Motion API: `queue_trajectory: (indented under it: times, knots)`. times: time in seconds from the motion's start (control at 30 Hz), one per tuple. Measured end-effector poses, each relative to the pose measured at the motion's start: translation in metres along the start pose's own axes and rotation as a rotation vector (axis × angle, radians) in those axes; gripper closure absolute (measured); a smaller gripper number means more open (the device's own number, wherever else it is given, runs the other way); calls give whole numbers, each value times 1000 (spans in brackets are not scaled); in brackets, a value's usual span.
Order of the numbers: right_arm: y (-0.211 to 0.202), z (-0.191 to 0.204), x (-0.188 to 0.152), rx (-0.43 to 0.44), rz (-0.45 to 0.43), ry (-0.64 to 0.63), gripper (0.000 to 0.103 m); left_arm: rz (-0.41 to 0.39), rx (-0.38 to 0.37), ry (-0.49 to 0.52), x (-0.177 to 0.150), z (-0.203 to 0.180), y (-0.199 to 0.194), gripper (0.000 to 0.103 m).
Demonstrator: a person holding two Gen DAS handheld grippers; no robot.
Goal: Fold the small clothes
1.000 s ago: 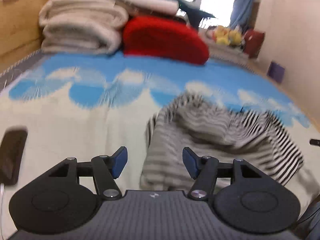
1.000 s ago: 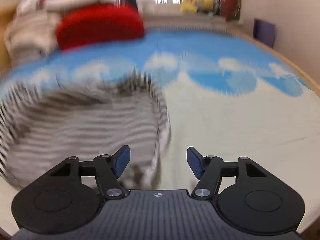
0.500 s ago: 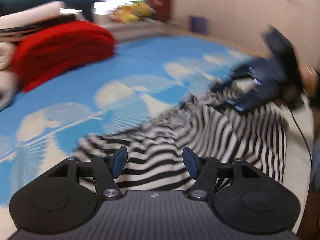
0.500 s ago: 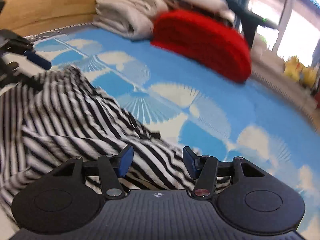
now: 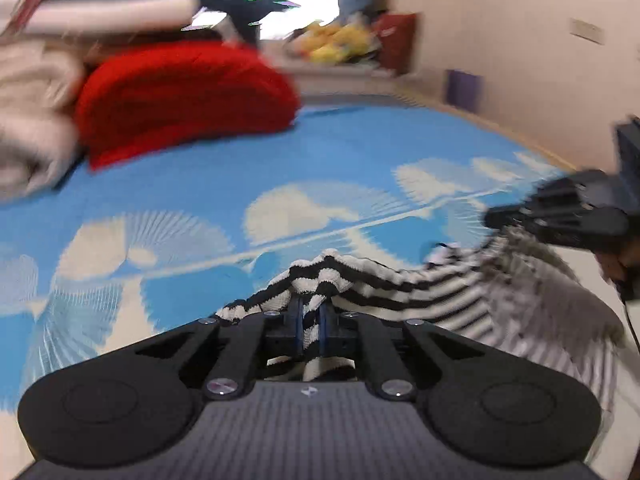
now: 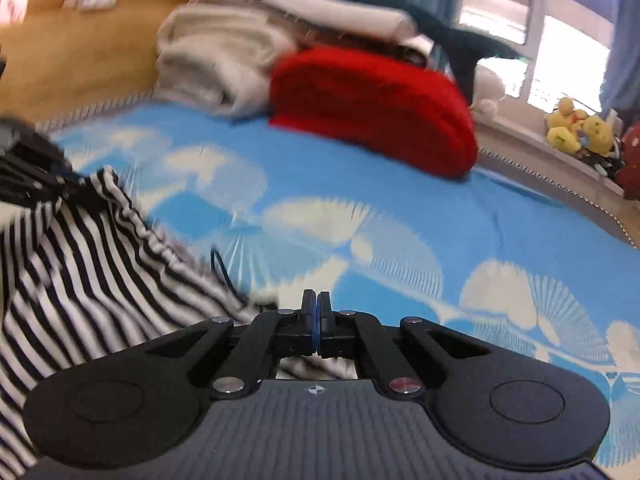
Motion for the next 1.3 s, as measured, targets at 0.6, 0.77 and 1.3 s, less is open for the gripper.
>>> queue_trajectory:
  times: [0.6,0.77,1.3]
  knots:
    - [16,-9,-29,-19,51,-61,97,45,59,-48,-28,24,20,51]
    - [52,-26,-37,-108,83,34,72,69,113,-146,-42,41,33,12]
    - [-4,-90,-47,-119,132,415,38,26,156,-214,-34,75,0,0]
Point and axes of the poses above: each gripper's, at about its wrist camera, not at the fingertips, and y roughly the way its jaws point, z to its left, x to its top, the point moved 6 cm from there along y, roughly the way its jaws point, and after that the axes turned 7 degrees about -z, right-handed, at the moved point
